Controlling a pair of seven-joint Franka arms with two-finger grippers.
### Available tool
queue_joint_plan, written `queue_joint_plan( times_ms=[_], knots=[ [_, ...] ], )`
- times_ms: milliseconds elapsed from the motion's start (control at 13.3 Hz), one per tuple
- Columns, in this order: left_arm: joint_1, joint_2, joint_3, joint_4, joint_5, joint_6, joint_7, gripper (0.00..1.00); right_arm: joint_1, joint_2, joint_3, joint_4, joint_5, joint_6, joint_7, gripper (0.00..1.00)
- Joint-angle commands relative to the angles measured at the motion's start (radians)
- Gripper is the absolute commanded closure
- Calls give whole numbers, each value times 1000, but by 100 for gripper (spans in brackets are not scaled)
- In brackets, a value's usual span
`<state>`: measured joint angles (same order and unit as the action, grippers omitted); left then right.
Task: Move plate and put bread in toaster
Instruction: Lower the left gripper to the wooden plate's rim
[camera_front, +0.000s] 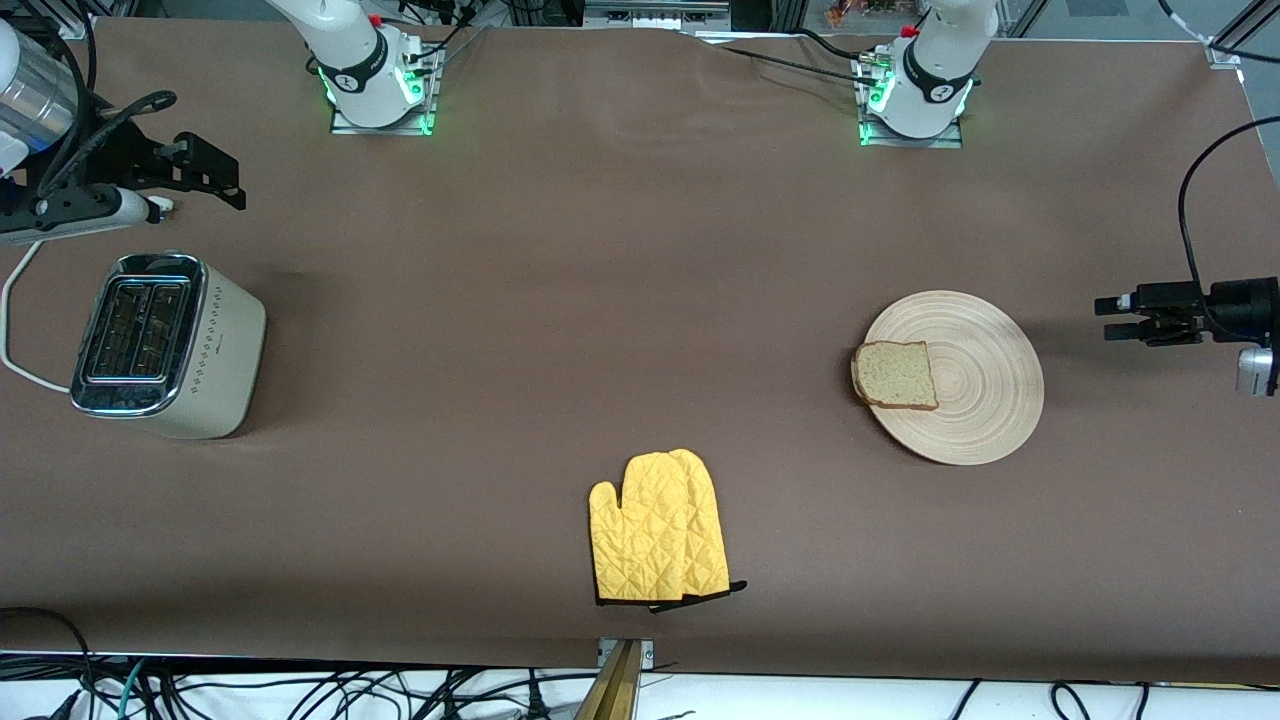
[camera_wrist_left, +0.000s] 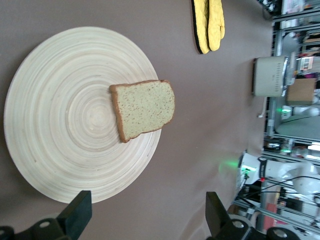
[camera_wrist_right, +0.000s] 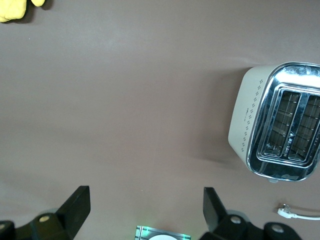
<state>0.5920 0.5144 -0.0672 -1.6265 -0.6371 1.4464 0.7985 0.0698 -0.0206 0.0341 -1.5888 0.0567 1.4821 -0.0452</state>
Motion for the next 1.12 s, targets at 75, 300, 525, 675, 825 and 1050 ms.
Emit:
queue_joint_plan(
  times_ms=[75, 300, 525, 675, 825, 1050],
  knots=[
    [45, 90, -11, 23, -36, -18, 56, 0, -1, -16, -5, -7, 12, 0, -4, 0],
    [55, 143, -9, 23, -47, 61, 56, 0, -1, -19, -3, -5, 12, -2, -2, 0],
    [60, 196, -11, 40, -36, 132, 56, 0, -1, -21, -3, -5, 12, -3, -4, 0],
    [51, 222, -11, 48, -53, 173, 54, 0, -1, -22, -3, -5, 12, -3, -2, 0],
    [52, 277, -11, 50, -79, 199, 53, 0, -1, -21, -3, -7, 12, -3, -2, 0],
    [28, 291, -14, 51, -93, 238, 38, 0, 1, -21, -3, -8, 12, -5, -4, 0]
  ],
)
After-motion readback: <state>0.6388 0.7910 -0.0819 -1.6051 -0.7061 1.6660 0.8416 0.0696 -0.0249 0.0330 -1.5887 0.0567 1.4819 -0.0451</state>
